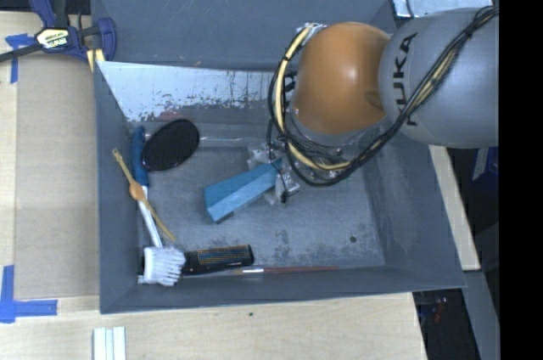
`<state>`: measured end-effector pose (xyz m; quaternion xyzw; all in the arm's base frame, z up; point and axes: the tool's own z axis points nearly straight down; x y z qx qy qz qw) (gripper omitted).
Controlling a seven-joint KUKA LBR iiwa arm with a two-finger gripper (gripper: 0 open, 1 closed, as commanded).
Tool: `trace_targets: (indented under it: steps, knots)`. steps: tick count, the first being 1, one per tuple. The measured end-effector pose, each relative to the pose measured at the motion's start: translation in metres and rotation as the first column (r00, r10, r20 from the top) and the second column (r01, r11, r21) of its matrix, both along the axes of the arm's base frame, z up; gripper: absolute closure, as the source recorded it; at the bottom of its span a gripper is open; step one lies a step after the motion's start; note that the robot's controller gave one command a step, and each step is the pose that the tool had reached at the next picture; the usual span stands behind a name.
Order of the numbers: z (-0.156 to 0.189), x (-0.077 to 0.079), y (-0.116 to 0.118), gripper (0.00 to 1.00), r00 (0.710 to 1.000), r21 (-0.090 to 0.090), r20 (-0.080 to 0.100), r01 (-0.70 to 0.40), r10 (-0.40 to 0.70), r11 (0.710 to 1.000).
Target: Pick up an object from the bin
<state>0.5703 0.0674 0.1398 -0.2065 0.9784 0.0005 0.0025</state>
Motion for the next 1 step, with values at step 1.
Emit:
trace_targets:
  steps: [1]
  knots:
    - [0.0171, 0.0, -0.0002, 1.0, 1.0, 0.0, 0.001, 0.001, -0.001, 1.0]
